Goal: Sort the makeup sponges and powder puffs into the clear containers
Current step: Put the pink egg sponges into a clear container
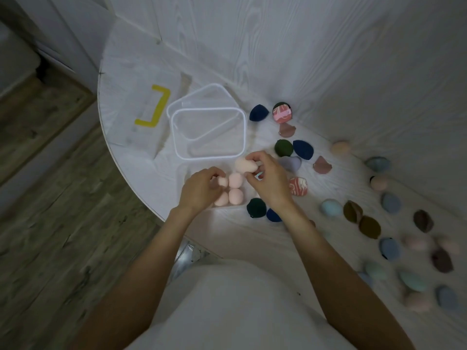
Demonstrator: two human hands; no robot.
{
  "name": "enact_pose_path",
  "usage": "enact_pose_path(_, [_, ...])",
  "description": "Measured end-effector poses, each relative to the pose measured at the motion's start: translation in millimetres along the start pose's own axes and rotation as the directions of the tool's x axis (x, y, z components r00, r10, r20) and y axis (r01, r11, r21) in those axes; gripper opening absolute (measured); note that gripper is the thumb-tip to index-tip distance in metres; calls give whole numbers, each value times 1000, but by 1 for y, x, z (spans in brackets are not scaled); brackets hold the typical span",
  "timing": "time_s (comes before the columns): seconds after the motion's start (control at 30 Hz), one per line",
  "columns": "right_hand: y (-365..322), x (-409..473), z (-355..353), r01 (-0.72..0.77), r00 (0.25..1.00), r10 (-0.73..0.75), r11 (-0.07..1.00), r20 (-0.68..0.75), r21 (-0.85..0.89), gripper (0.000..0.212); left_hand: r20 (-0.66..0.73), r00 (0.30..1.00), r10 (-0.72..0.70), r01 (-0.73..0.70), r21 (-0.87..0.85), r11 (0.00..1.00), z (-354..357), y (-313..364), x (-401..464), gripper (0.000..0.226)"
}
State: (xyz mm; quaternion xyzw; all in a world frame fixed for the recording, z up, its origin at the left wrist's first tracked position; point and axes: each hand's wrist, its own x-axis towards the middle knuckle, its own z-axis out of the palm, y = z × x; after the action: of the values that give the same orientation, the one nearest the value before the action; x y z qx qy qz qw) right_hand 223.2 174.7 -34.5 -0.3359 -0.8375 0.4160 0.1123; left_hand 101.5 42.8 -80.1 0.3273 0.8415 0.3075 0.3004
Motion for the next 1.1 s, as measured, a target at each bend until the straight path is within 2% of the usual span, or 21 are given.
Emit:
enact_pose_path(0.17, [0,-1,1,5,1000,-5,1000,14,11,27,32,999,27,-25,-59,998,-1,-4,-4,39])
enact_pose_path(0.43, [-4,2,5,31,999,-32,999,40,26,30,-21,997,69,-70,-43,997,-11,-7,-16,32])
enact_pose_path(0.5, [-11,4,7,38,998,-40,999,49,27,30,-97,991,95,-93,22,995,-18,-10,-22,31])
enact_pose_path(0.57, [-20,6,13,66,994,-66,998,84,10,31,-189,968,166,-129,194,972,-27,-15,-31,31])
enact_pose_path(0.67, [-32,12,37,171,972,-143,975,187,-144,30,-179,949,258,-163,423,891,-34,-26,-46,45])
enact_pose_path(0.73, [-33,15,56,276,949,-192,890,250,-363,28,-125,956,265,-172,493,853,-32,-32,-51,48])
enact_pose_path(0.8, [-32,17,68,370,921,-240,786,306,-496,27,-98,961,260,-178,500,847,-30,-33,-54,50])
enact_pose_path(0.93, [-27,19,71,460,879,-270,700,394,-546,26,-85,965,249,-183,461,868,-29,-31,-54,57])
enact_pose_path(1.1, [-27,19,63,487,840,-233,724,491,-489,28,-104,960,262,-200,402,893,-26,-34,-53,59])
